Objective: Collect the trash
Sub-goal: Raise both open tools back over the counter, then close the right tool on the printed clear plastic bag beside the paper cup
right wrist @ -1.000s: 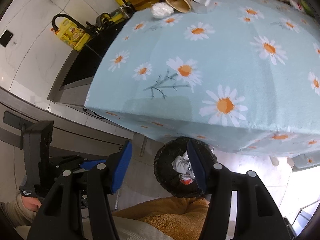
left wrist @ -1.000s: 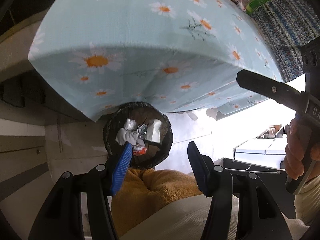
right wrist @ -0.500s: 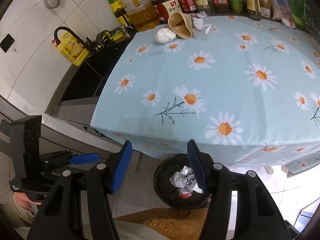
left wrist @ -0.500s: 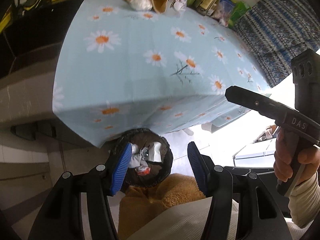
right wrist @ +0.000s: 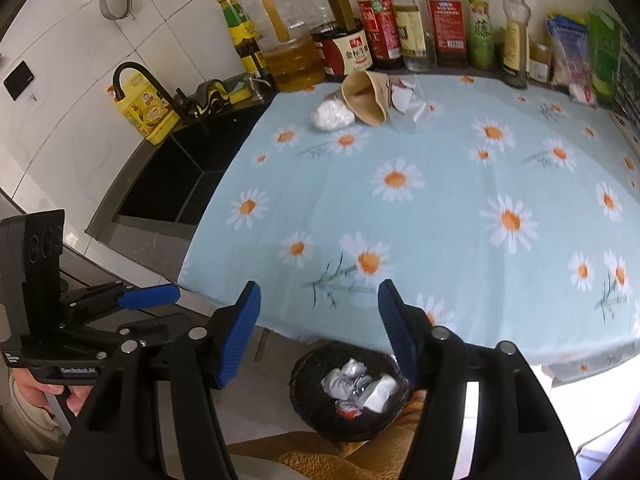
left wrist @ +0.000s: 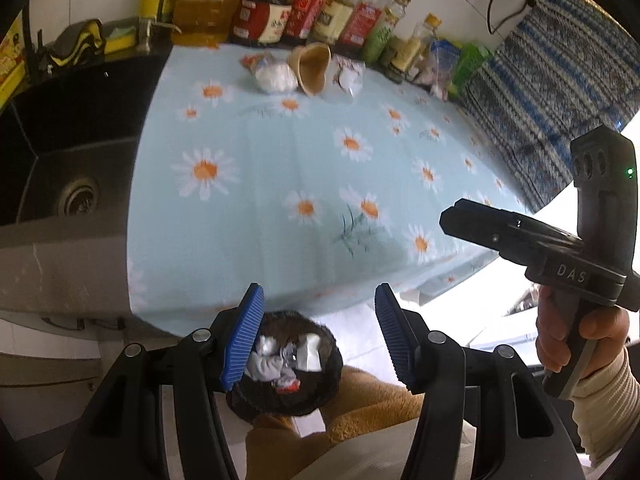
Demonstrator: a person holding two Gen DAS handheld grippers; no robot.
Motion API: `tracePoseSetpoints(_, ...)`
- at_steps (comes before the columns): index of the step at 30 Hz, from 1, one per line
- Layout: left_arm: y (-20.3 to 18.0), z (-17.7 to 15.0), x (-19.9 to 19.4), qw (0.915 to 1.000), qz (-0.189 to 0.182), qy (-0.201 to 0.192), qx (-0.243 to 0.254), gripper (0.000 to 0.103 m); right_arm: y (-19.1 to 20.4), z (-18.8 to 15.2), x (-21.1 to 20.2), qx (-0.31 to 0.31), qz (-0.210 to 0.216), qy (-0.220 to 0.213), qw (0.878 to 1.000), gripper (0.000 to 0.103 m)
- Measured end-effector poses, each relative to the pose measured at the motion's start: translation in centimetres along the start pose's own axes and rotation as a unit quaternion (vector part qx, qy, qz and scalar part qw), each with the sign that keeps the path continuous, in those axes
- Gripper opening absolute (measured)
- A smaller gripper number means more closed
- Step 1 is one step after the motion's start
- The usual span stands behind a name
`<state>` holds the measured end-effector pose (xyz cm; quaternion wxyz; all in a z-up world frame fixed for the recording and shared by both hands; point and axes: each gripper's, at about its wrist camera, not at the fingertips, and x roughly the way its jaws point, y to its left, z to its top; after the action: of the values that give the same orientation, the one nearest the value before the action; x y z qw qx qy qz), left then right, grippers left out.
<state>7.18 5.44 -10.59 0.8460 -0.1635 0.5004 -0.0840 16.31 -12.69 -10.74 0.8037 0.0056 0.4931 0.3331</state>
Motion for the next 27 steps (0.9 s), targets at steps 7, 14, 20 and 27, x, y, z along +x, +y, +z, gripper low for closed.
tracePoseSetpoints(7, -0.4, 3.3, 0.4, 0.9985, 0.031, -0.032, -0.031, 0.056, -2.4, 4.4, 1.5, -0.042, 0.026, 0.006, 0.999, 0.066)
tracePoseSetpoints(14, -0.8, 6.6, 2.3, 0.9948, 0.066, -0.032, -0.071, 0.056, -6.6, 9.4, 4.1, -0.081, 0.032, 0.025, 0.996, 0.068)
tracePoseSetpoints(20, -1.7, 8.6, 3.1, 0.9905, 0.090, -0.031, -0.099, 0.056, -10.4, 13.5, 6.7, -0.099, 0.041, 0.034, 0.994, 0.071)
tracePoseSetpoints(27, -2.9, 11.2, 4.5, 0.9859, 0.119, -0.031, -0.113, 0.056, -13.1, 16.9, 10.2, -0.125, 0.052, 0.057, 0.989, 0.071)
